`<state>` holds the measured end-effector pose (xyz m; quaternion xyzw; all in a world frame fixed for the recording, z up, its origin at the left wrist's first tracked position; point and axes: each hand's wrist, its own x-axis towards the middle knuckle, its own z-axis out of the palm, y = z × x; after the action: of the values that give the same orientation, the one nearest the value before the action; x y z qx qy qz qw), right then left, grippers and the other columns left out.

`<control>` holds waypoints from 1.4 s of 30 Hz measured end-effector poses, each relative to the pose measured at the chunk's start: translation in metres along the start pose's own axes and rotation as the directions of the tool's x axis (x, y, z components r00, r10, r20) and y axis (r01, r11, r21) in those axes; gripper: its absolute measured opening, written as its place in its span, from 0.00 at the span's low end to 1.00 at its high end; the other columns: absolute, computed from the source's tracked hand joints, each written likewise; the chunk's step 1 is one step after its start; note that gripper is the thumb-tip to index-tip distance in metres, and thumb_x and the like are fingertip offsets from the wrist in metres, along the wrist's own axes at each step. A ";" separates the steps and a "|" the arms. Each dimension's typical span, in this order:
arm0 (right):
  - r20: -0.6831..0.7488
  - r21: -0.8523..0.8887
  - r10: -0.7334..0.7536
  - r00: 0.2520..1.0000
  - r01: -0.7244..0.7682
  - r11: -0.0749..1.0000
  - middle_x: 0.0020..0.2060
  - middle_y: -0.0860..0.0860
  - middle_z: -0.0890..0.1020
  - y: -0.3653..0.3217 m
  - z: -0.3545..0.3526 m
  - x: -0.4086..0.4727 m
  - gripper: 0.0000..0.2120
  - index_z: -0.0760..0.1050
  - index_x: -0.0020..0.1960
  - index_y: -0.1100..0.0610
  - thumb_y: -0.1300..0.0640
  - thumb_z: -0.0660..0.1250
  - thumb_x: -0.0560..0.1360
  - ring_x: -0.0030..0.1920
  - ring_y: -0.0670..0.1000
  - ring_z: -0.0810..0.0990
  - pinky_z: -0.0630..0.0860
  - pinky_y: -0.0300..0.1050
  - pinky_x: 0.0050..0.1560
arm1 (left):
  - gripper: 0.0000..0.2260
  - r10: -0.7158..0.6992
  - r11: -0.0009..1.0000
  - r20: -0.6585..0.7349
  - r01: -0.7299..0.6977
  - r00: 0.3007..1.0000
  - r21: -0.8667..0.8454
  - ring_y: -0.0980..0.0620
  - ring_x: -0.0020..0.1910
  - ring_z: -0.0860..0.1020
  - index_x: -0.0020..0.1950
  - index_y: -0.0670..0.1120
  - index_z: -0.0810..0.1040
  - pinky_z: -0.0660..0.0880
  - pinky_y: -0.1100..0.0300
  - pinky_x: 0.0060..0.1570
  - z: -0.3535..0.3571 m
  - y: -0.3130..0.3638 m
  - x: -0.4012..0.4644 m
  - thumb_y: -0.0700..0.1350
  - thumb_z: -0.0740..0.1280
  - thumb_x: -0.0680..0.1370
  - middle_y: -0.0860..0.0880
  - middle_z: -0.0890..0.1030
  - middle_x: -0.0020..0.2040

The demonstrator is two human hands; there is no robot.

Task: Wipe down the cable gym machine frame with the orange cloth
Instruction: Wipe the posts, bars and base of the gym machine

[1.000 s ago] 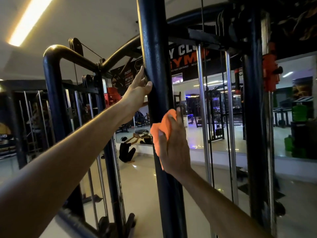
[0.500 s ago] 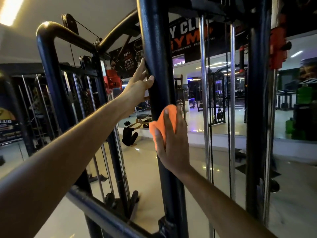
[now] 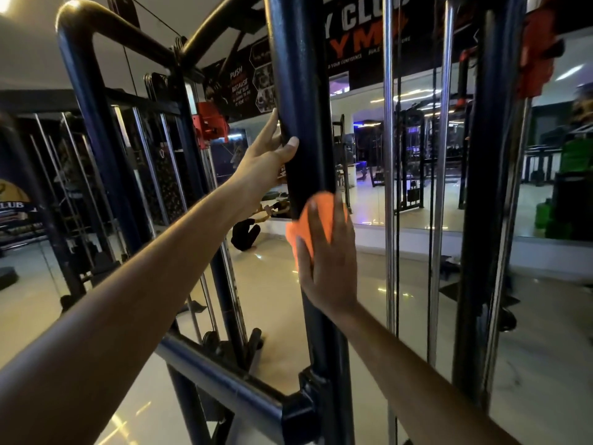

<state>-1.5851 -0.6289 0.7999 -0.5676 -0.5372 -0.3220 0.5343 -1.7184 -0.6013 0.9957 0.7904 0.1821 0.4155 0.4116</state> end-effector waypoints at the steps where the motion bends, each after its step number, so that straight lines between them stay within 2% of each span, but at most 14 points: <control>1: 0.017 0.017 0.010 1.000 -0.011 1.000 0.88 0.60 0.48 0.005 0.002 -0.022 0.30 0.58 0.87 0.56 0.46 0.58 0.89 0.87 0.62 0.52 0.66 0.70 0.78 | 0.32 0.004 1.000 0.007 -0.004 1.000 -0.005 0.52 0.77 0.72 0.86 0.65 0.53 0.65 0.39 0.79 0.001 -0.003 -0.003 0.46 0.64 0.88 0.53 0.73 0.79; 5: 0.017 0.072 0.034 0.999 -0.035 0.997 0.87 0.62 0.51 0.001 -0.005 -0.005 0.30 0.54 0.88 0.50 0.40 0.49 0.90 0.84 0.64 0.59 0.73 0.67 0.74 | 0.30 -0.002 1.000 0.020 0.002 1.000 -0.027 0.53 0.76 0.73 0.87 0.64 0.52 0.73 0.48 0.72 0.006 -0.018 -0.011 0.45 0.62 0.89 0.54 0.74 0.78; 8: -0.008 0.103 0.029 1.000 -0.028 0.994 0.88 0.58 0.47 -0.012 -0.013 0.052 0.31 0.50 0.89 0.48 0.40 0.51 0.90 0.85 0.62 0.57 0.75 0.65 0.74 | 0.28 -0.011 0.999 -0.005 0.011 1.000 -0.040 0.63 0.65 0.78 0.86 0.64 0.55 0.80 0.59 0.58 0.006 -0.023 -0.011 0.45 0.59 0.90 0.62 0.78 0.67; 10: -0.038 0.110 0.019 0.999 -0.015 0.994 0.88 0.57 0.47 -0.014 -0.014 0.066 0.31 0.49 0.89 0.47 0.41 0.53 0.90 0.86 0.61 0.56 0.73 0.63 0.76 | 0.27 -0.012 0.999 -0.029 0.010 1.000 -0.046 0.66 0.60 0.78 0.86 0.64 0.56 0.78 0.59 0.60 0.005 -0.025 -0.008 0.46 0.59 0.90 0.66 0.77 0.62; 15: 0.047 0.043 0.032 0.998 -0.034 0.998 0.88 0.60 0.48 0.008 0.003 -0.035 0.31 0.48 0.89 0.48 0.42 0.51 0.90 0.86 0.62 0.54 0.69 0.69 0.77 | 0.30 -0.018 0.998 0.010 0.019 1.000 -0.062 0.58 0.71 0.76 0.86 0.65 0.54 0.75 0.54 0.63 0.010 -0.039 -0.015 0.46 0.62 0.89 0.59 0.78 0.73; 17: 0.103 0.055 0.060 0.993 -0.066 0.996 0.88 0.59 0.48 0.016 0.005 -0.077 0.30 0.47 0.89 0.47 0.40 0.50 0.90 0.86 0.63 0.54 0.70 0.70 0.75 | 0.30 -0.031 0.998 0.024 0.032 0.999 -0.050 0.61 0.68 0.78 0.86 0.64 0.53 0.77 0.59 0.58 0.015 -0.050 -0.023 0.45 0.62 0.89 0.58 0.78 0.74; 19: 0.100 0.073 0.082 0.992 -0.089 0.993 0.87 0.60 0.50 0.016 0.005 -0.073 0.30 0.48 0.88 0.47 0.39 0.47 0.90 0.85 0.64 0.57 0.73 0.69 0.74 | 0.30 -0.039 0.998 0.039 0.041 0.998 -0.041 0.62 0.67 0.79 0.86 0.64 0.53 0.79 0.64 0.54 0.018 -0.060 -0.030 0.45 0.61 0.89 0.58 0.77 0.75; 23: 0.002 0.155 0.078 0.997 -0.077 0.985 0.87 0.60 0.51 0.000 -0.003 0.000 0.30 0.52 0.88 0.52 0.42 0.51 0.89 0.85 0.63 0.58 0.73 0.66 0.74 | 0.27 -0.097 0.991 0.021 0.099 0.995 -0.095 0.59 0.70 0.79 0.85 0.65 0.57 0.77 0.50 0.68 0.019 -0.061 -0.035 0.47 0.61 0.89 0.61 0.79 0.73; 26: -0.045 0.121 0.046 0.998 -0.040 0.992 0.87 0.60 0.51 0.000 0.000 0.025 0.31 0.54 0.88 0.54 0.45 0.55 0.89 0.86 0.61 0.55 0.68 0.64 0.78 | 0.24 -0.106 0.988 0.004 0.106 0.994 -0.114 0.61 0.62 0.83 0.83 0.66 0.62 0.77 0.51 0.66 0.017 -0.058 -0.029 0.48 0.61 0.89 0.70 0.84 0.58; 27: -0.042 0.095 0.045 0.998 -0.041 0.995 0.87 0.60 0.51 0.001 0.003 0.016 0.31 0.54 0.88 0.55 0.45 0.55 0.89 0.87 0.61 0.53 0.66 0.64 0.80 | 0.25 -0.104 0.988 0.011 0.105 0.994 -0.113 0.61 0.62 0.82 0.84 0.65 0.60 0.77 0.52 0.66 0.017 -0.059 -0.030 0.48 0.60 0.89 0.71 0.84 0.58; 31: 0.076 -0.004 0.023 0.997 -0.023 1.000 0.87 0.63 0.49 0.026 0.018 -0.082 0.30 0.53 0.88 0.55 0.46 0.56 0.89 0.87 0.65 0.49 0.59 0.68 0.83 | 0.29 -0.087 0.992 0.028 0.089 0.996 -0.091 0.61 0.71 0.78 0.86 0.63 0.55 0.77 0.61 0.61 0.025 -0.077 -0.041 0.45 0.62 0.89 0.60 0.77 0.75; 34: 0.153 0.016 0.047 0.987 -0.050 0.999 0.87 0.64 0.49 0.039 0.020 -0.135 0.30 0.51 0.87 0.53 0.45 0.56 0.90 0.87 0.64 0.49 0.64 0.70 0.80 | 0.31 -0.110 0.988 0.014 0.111 0.994 -0.111 0.56 0.75 0.75 0.86 0.63 0.56 0.73 0.53 0.70 0.034 -0.092 -0.051 0.45 0.64 0.88 0.56 0.74 0.79; 38: 0.100 0.115 0.077 0.992 -0.089 0.989 0.87 0.64 0.49 0.027 0.015 -0.090 0.31 0.47 0.88 0.52 0.43 0.52 0.89 0.86 0.65 0.55 0.68 0.69 0.77 | 0.30 -0.157 0.972 -0.037 0.148 0.987 -0.182 0.51 0.79 0.70 0.85 0.63 0.59 0.66 0.41 0.79 0.044 -0.102 -0.064 0.49 0.67 0.87 0.52 0.70 0.82; 42: 0.029 0.193 0.085 0.996 -0.089 0.977 0.87 0.63 0.49 0.019 0.010 -0.048 0.35 0.49 0.88 0.54 0.49 0.62 0.88 0.85 0.64 0.57 0.70 0.68 0.76 | 0.28 -0.200 0.961 -0.072 0.181 0.977 -0.207 0.47 0.84 0.62 0.85 0.64 0.60 0.63 0.40 0.81 0.051 -0.101 -0.070 0.51 0.66 0.87 0.49 0.60 0.86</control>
<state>-1.5792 -0.6295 0.7477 -0.5392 -0.5461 -0.2385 0.5951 -1.7129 -0.6110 0.8625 0.7040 0.2335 0.4261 0.5180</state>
